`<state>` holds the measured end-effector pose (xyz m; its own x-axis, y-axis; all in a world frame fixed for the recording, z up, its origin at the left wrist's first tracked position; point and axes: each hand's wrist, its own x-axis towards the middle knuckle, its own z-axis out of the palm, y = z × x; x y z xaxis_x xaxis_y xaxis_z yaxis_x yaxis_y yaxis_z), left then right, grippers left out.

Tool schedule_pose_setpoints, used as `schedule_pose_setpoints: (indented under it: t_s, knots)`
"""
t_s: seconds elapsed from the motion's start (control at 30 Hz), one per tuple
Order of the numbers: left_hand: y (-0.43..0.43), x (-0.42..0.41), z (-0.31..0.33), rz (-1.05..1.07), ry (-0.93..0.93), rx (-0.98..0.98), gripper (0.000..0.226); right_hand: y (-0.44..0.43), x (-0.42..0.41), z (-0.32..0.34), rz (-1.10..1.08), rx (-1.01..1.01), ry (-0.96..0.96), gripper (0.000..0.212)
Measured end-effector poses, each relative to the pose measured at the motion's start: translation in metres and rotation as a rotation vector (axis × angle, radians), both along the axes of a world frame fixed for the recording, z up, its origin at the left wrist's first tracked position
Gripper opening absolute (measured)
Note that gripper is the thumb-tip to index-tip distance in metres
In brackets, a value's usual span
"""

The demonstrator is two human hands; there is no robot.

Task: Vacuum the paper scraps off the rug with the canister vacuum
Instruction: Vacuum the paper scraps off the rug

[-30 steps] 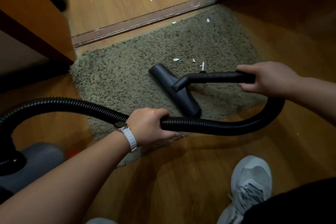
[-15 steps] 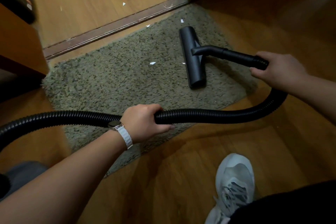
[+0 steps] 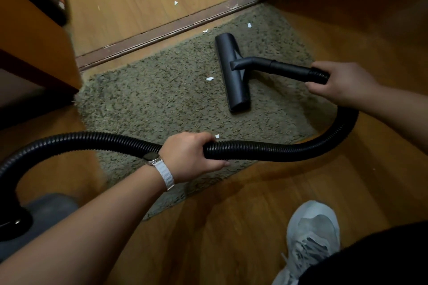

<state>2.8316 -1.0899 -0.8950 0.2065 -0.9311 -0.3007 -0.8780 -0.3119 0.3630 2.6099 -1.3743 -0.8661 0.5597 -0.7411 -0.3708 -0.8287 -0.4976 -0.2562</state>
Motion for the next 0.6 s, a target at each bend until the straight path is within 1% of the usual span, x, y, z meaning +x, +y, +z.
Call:
schedule_pose_setpoints:
  t_s: [0.07,0.13,0.23,0.33,0.4,0.5,0.53,0.6]
  knots:
    - [0.008,0.006,0.003,0.012,0.004,0.014,0.058,0.005,0.019,0.000,0.056,-0.009,-0.002,0.027]
    - [0.016,0.012,0.007,0.033,-0.006,0.026,0.055,0.010,0.039,0.000,0.101,-0.009,0.018,0.030]
    - [0.027,0.020,0.012,0.053,-0.032,0.020,0.057,0.020,0.066,0.000,0.162,-0.016,0.054,0.039]
    - [0.036,0.026,0.014,0.059,-0.036,0.024,0.059,0.032,0.086,0.000,0.268,-0.046,0.066,0.040]
    - [0.040,0.027,0.014,0.046,-0.048,0.030,0.059,0.040,0.092,0.001,0.343,-0.054,0.065,0.038]
    - [0.043,0.027,0.014,0.033,-0.055,0.034,0.055,0.047,0.091,0.000,0.424,-0.059,0.063,0.025]
    - [0.043,0.027,0.014,0.034,-0.056,0.036,0.055,0.048,0.090,0.000,0.425,-0.063,0.067,0.023]
    - [0.041,0.027,0.016,0.038,-0.061,0.044,0.057,0.046,0.084,0.003,0.378,-0.062,0.078,0.027]
